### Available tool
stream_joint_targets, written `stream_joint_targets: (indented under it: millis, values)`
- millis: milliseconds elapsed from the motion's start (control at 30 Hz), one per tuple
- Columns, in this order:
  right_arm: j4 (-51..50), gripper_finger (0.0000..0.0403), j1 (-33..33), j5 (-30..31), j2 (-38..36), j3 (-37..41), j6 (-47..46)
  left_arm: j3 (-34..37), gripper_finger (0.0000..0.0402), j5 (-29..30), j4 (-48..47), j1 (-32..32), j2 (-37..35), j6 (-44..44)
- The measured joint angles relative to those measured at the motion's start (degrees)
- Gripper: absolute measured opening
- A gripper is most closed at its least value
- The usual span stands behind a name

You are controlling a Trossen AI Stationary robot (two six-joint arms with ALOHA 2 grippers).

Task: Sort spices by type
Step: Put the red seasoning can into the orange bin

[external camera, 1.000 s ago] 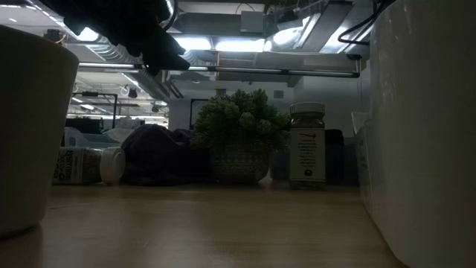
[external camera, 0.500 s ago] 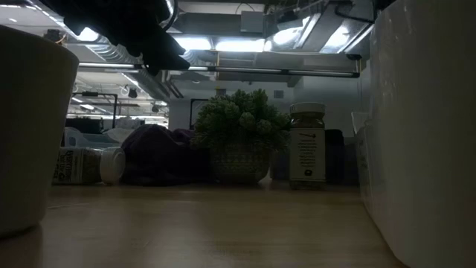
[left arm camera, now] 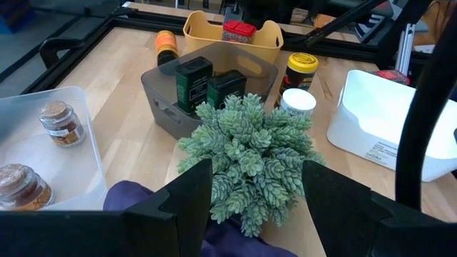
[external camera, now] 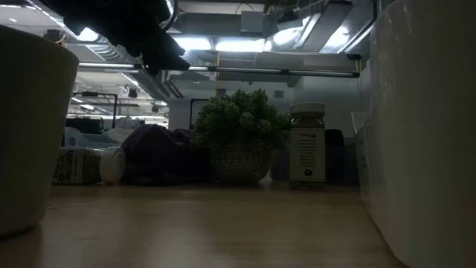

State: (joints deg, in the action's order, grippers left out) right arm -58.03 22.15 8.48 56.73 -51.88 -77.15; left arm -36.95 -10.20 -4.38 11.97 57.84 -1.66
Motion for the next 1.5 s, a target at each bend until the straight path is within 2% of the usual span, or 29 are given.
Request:
stream_joint_targets:
  millis: [333, 667, 833, 1100, 1500]
  values:
    - [4.10, 0.0326, 19.40, 2.03, 6.51, 0.00, -17.72, 0.00, 0.0200, -0.02, -0.17, 0.00, 0.00, -0.11]
    - [12.67, 0.0326, 30.61, 2.02, 15.31, 0.00, -28.64, 0.00, 0.0200, -0.04, -0.17, 0.00, 0.00, -0.19]
    - [17.62, 0.0326, 32.76, 2.02, 19.19, 0.00, -29.57, 0.00, 0.0200, -0.04, -0.17, 0.01, 0.00, -0.14]
    - [21.43, 0.0326, 32.72, 0.56, 24.19, 0.00, -29.57, 0.00, 0.0200, -0.07, -1.52, 0.00, 0.00, -1.19]
    - [25.45, 0.0326, 32.68, -0.56, 28.34, 0.00, -29.51, 0.00, 0.0200, -0.07, -1.84, 0.00, -0.02, -1.09]
